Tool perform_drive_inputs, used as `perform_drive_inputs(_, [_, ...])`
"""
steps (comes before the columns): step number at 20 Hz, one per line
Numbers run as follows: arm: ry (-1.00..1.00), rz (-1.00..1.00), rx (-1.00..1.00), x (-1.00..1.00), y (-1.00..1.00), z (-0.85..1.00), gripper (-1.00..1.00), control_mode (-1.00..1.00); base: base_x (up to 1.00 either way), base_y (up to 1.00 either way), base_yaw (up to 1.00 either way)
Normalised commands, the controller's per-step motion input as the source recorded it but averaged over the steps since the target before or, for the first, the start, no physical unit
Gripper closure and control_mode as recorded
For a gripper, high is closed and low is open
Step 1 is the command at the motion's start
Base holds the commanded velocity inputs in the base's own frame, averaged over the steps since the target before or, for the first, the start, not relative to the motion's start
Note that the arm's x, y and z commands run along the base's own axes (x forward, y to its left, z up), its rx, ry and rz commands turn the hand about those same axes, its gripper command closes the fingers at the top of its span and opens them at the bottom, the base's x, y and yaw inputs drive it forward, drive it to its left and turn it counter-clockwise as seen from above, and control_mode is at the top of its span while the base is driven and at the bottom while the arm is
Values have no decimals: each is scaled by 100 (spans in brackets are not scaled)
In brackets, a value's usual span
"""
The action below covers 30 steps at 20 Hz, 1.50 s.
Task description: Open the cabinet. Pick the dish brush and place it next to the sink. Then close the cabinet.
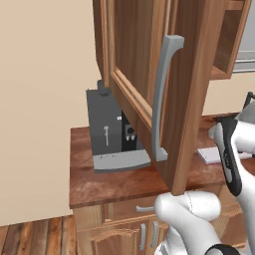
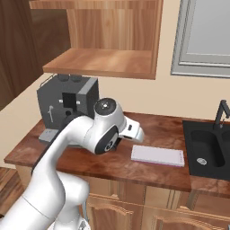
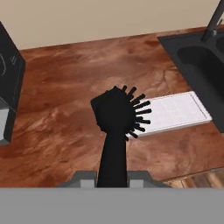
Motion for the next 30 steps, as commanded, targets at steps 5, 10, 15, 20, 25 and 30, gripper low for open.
perform_drive_inputs(5, [11,0,0,16,-24,-42,100,-100,0,0,0])
perform_drive_inputs(10, [13,0,-2,14,-22,-42,100,-100,0,0,0])
perform_drive_inputs(15, [10,0,0,22,-15,-45,100,-100,0,0,0])
perform_drive_inputs(20, [5,0,0,25,-13,-31,100,-100,0,0,0])
perform_drive_inputs(25, [3,0,0,24,-17,-32,100,-100,0,0,0])
perform_drive_inputs(30, [1,0,0,14,-29,-35,100,-100,0,0,0])
